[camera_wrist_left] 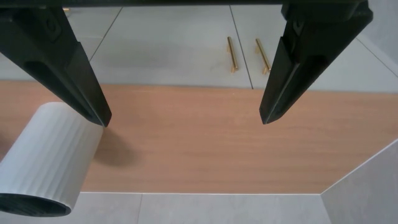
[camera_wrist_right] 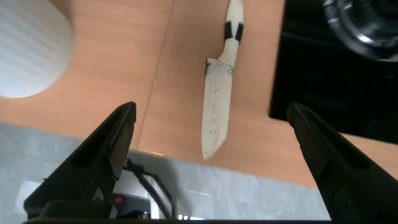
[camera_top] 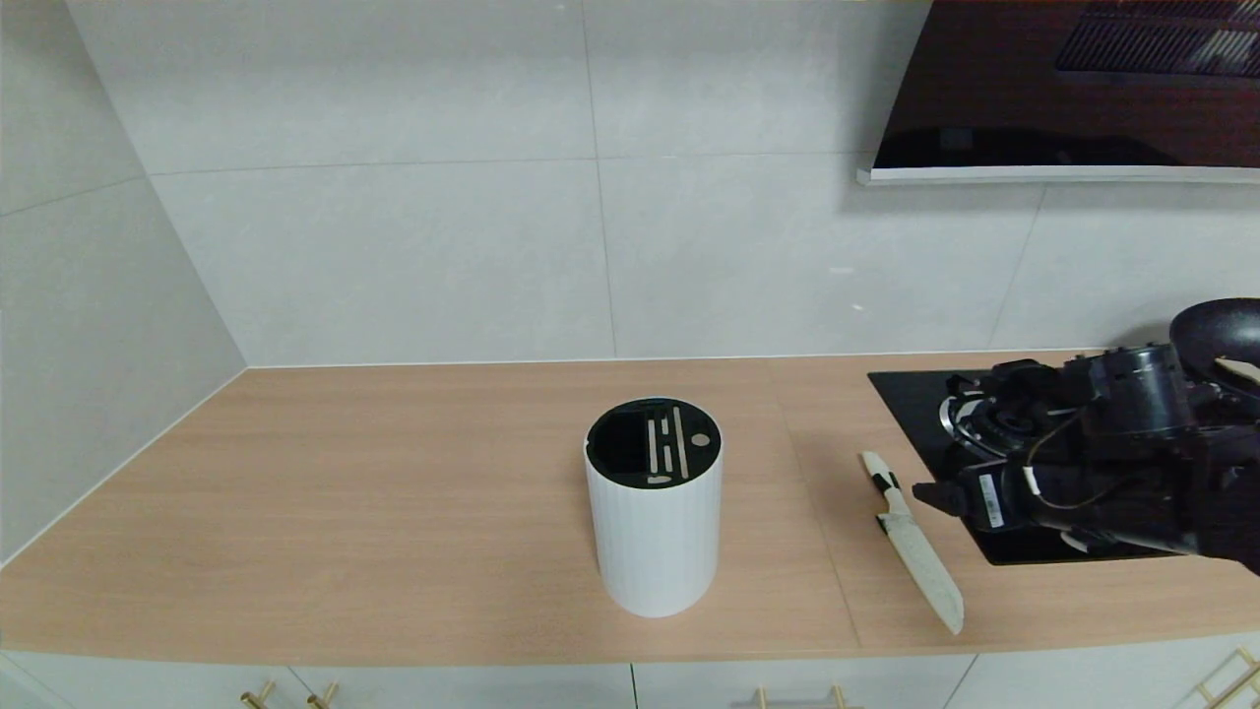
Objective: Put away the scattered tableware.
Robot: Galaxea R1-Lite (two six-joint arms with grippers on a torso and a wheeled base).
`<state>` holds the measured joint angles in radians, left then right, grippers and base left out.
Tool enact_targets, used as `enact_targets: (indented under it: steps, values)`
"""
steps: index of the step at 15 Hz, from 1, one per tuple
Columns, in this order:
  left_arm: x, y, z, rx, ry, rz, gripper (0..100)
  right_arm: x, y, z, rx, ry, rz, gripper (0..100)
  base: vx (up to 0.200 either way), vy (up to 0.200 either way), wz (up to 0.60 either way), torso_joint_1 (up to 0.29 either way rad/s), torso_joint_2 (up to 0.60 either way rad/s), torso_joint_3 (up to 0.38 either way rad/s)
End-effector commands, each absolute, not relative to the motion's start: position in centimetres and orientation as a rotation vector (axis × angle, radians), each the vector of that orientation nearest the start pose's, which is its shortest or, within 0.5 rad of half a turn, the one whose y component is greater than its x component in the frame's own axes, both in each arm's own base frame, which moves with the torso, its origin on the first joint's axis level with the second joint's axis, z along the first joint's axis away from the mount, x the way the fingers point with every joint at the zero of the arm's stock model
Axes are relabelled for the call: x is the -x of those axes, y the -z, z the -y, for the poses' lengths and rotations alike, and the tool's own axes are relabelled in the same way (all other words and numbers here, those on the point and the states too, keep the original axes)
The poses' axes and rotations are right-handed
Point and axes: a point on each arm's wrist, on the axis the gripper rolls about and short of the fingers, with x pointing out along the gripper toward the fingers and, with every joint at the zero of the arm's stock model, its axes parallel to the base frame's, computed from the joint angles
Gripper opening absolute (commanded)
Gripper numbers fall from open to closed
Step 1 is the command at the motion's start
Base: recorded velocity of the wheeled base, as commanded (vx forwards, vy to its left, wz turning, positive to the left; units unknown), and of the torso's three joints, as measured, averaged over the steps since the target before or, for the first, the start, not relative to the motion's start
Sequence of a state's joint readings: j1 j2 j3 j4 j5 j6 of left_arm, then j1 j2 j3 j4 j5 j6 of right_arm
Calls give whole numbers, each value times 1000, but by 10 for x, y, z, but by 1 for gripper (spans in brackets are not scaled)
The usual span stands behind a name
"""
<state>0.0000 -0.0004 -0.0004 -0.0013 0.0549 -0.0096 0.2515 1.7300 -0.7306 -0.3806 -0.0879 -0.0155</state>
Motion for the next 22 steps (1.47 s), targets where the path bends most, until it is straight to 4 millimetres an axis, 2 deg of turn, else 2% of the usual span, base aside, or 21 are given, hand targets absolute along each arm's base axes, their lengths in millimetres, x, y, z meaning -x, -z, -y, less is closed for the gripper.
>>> enact_targets:
  steps: [1, 3, 7, 9, 10, 11, 14, 22]
  values:
    - [23, -76, -1, 11, -55, 2, 100, -314, -72, -74, 130, -134, -674, 100, 0, 0, 0, 0, 0, 0]
    - [23, -76, -1, 11, -55, 2, 100, -326, -54, -70, 126, -93, -651, 100, 0, 0, 0, 0, 0, 0]
    - [23, -76, -1, 11, -55, 2, 100, -338, -40, -61, 116, -63, -673, 100, 0, 0, 0, 0, 0, 0]
    - [23, -76, -1, 11, -55, 2, 100, -349, -21, -60, 111, -52, -661, 100, 0, 0, 0, 0, 0, 0]
    - [23, -76, -1, 9, -55, 2, 100, -350, -19, -59, 109, -49, -655, 100, 0, 0, 0, 0, 0, 0]
    - [23, -76, -1, 9, -55, 2, 100, -358, -5, -56, 102, -40, -627, 100, 0, 0, 0, 0, 0, 0]
    - [23, -76, -1, 8, -54, 2, 100, -364, 12, -57, 104, -40, -650, 100, 0, 0, 0, 0, 0, 0]
    - [23, -76, -1, 8, -55, 2, 100, -371, 18, -63, 52, -41, -626, 100, 0, 0, 0, 0, 0, 0]
